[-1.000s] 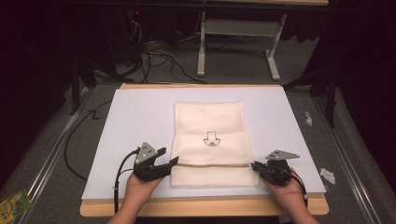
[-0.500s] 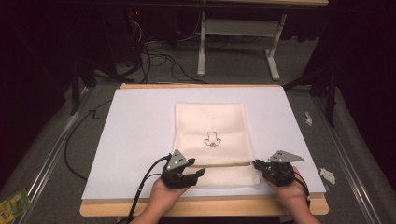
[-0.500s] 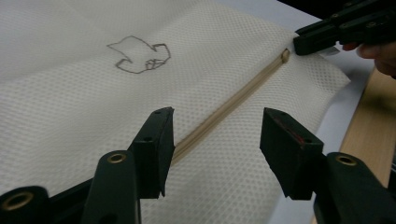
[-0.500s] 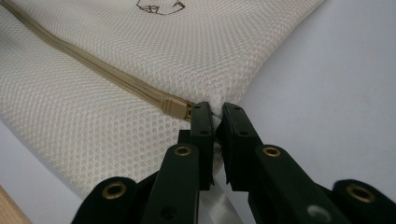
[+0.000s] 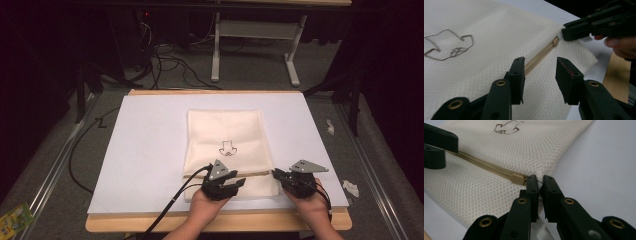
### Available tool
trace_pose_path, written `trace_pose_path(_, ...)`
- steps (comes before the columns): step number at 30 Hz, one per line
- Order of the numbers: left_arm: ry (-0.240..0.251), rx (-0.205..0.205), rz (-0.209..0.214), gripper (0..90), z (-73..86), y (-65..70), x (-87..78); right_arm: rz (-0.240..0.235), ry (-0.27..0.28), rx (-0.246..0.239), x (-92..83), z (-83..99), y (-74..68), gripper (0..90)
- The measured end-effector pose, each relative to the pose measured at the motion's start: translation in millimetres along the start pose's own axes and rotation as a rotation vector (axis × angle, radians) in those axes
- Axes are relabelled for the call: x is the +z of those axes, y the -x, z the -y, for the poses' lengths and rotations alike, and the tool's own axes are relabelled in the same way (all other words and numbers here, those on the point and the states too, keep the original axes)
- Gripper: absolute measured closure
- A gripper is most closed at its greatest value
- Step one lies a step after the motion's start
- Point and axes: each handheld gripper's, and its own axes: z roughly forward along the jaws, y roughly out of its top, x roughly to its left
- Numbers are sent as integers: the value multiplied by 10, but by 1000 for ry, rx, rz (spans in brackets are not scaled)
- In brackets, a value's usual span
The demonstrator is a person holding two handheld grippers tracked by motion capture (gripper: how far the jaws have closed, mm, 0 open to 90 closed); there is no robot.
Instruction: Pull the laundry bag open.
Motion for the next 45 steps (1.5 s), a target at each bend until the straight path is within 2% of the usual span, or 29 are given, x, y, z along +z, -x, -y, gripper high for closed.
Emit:
trace_pose_path(5,-7,-22,21,667,-63,98,240,-11,16,-19,-23,4,8,852)
trace_pose_path(10,-10,-25,13,732,-95,167,453,-20,33,-27,-44,-3,4,852)
trace_pose_path(14,-20,-31,15,741,-103,196,517,-26,36,-29,-52,-7,1,852)
trace_pose_path(19,-5,-35,20,752,-120,272,587,-34,42,-35,-56,-13,-12,852)
trace_pose_path(24,-6,-26,7,783,-148,330,641,-40,49,-38,-69,-24,-32,852)
trace_pose_path(27,-11,-34,4,855,-153,329,656,-41,50,-38,-69,-22,-34,852)
trace_pose_path(35,-19,2,-1,870,-148,325,636,-33,47,-42,-67,-22,-54,850)
trace_pose_path(38,-23,-12,15,872,-153,294,609,-36,54,-46,-69,-28,-62,851)
trace_pose_path(40,-25,-12,14,873,-155,296,602,-43,52,-29,-77,-30,-59,852)
trace_pose_path(44,-28,-12,15,875,-160,293,579,-39,58,-38,-86,-36,-72,857)
trace_pose_path(45,-34,-15,-8,875,-161,292,573,-17,63,-34,-97,-37,-78,860)
